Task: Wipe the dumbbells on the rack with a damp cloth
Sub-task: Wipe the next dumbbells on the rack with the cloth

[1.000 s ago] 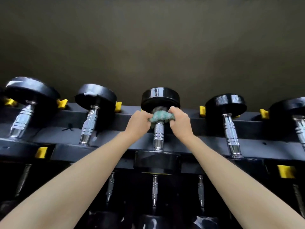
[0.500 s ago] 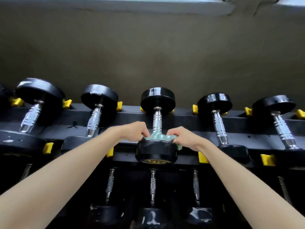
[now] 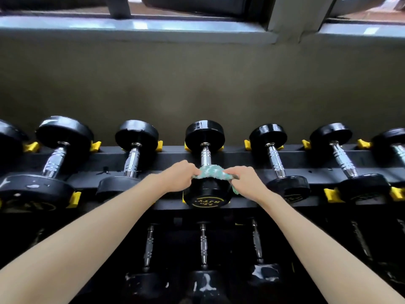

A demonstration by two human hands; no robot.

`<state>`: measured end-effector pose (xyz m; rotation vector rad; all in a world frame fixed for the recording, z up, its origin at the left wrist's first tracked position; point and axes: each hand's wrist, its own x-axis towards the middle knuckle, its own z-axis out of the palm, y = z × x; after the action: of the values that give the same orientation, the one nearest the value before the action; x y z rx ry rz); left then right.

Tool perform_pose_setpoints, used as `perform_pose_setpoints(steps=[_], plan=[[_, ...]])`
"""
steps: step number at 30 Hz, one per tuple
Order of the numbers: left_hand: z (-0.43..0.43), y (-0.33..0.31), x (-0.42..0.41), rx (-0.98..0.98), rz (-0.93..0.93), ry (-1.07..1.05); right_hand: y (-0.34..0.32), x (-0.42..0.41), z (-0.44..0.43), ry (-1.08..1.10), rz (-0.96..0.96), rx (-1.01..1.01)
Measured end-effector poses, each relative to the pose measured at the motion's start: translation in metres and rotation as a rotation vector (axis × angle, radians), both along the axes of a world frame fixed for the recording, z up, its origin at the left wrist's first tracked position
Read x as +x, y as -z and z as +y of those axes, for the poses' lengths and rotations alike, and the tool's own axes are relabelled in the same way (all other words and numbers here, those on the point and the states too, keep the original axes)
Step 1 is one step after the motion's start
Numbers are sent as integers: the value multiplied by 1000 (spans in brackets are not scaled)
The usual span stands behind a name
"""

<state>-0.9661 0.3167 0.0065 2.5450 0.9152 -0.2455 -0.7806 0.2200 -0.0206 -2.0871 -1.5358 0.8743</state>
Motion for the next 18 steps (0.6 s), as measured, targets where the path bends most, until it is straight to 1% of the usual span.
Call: perform_pose_setpoints(steps=[4, 9, 12, 15, 18], plan=[[-17, 14, -7, 107, 29, 8, 4, -21, -19, 45, -116, 92], [-42, 15, -7, 264, 74, 20, 1, -46, -40, 76, -219, 184], [-52, 19, -12, 372, 104, 69, 1, -58, -50, 80, -255, 188], [-65, 14, -19, 378, 126, 93, -1, -66, -58, 95, -265, 179], [-82, 8, -20, 599, 104, 162, -4, -75, -64, 134, -261, 160]])
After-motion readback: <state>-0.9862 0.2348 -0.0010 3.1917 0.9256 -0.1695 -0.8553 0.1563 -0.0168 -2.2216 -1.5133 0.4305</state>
